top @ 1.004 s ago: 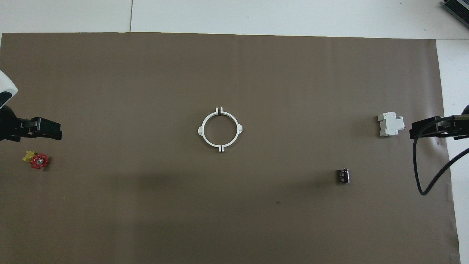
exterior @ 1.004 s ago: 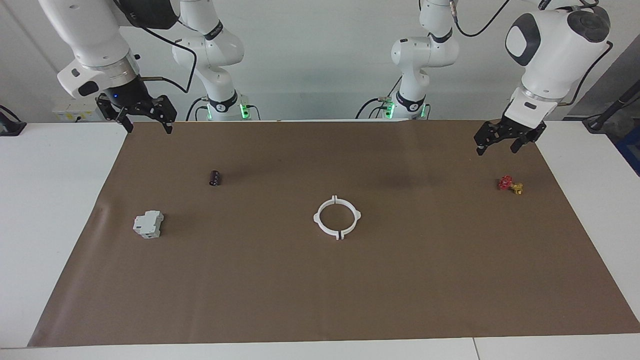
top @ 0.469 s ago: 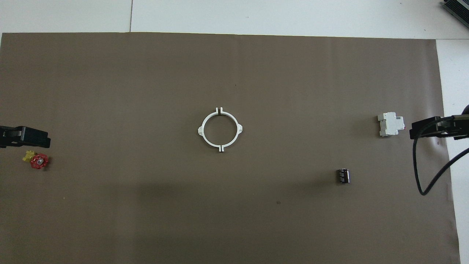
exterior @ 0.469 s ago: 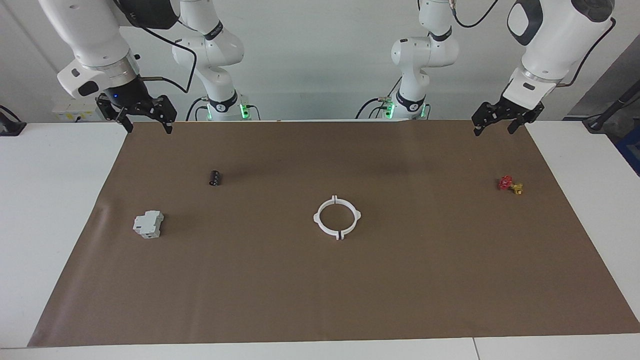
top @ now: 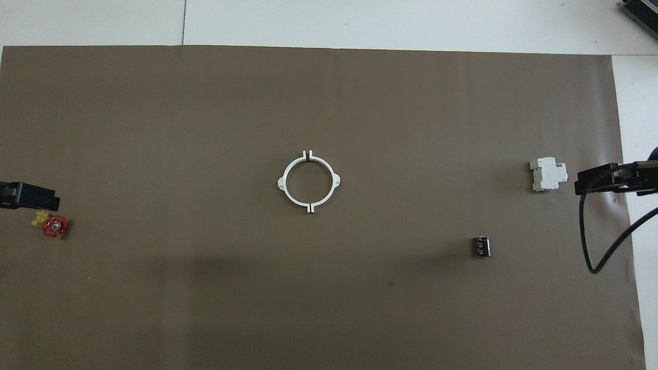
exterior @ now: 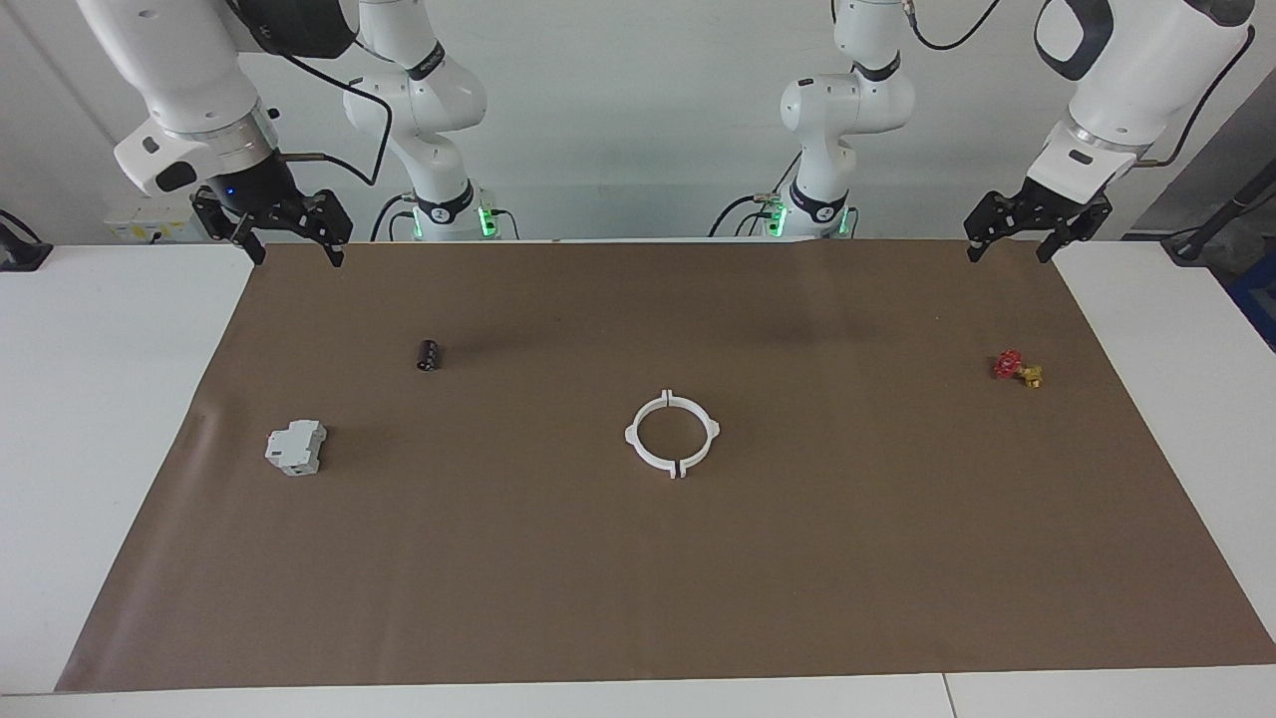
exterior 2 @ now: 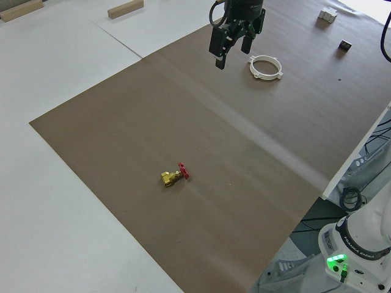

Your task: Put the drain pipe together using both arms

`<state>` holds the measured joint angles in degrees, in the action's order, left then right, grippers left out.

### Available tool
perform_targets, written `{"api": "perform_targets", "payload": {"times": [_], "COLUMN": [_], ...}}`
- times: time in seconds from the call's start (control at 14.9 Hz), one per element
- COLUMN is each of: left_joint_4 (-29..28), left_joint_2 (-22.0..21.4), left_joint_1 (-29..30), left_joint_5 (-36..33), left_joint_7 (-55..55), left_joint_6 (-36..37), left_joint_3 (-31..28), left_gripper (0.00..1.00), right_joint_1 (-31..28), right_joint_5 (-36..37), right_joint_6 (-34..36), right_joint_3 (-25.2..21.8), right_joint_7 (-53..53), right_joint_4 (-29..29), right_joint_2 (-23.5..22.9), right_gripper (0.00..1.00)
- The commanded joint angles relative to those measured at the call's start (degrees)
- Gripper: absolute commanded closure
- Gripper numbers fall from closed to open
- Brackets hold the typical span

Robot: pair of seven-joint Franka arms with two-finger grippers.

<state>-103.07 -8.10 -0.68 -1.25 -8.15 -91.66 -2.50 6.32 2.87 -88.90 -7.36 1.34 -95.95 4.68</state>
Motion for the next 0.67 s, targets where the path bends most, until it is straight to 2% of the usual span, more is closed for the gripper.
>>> {"api": "perform_targets", "payload": {"times": [0.0,0.2,0.6], "left_joint_4": [-1.08,0.41,0.50], "left_joint_2": [-1.83,-1.74,-1.74], "left_joint_1": [-0.29,-0.20,-0.29], "left_joint_5": [-0.51,-0.51,-0.51], "left_joint_7": [-0.81,-0.73,-0.11], "left_joint_6": [2.26,4.99,4.82], "left_joint_3": [0.30,0.22,0.30], "left_gripper": [0.00,0.00,0.00], "right_joint_1": [-0.69,-0.60,-0.60], "right_joint_5": [-0.41,-0.41,-0.41], "right_joint_6": [0.31,0.31,0.31], "right_joint_3": [0.24,0.24,0.24], "right_joint_7": [-1.26,-1.26,-1.26], "right_joint_4": [-0.46,-0.46,-0.46], "right_joint_2": [0.94,0.94,0.94], "right_gripper": [0.00,0.00,0.00]}}
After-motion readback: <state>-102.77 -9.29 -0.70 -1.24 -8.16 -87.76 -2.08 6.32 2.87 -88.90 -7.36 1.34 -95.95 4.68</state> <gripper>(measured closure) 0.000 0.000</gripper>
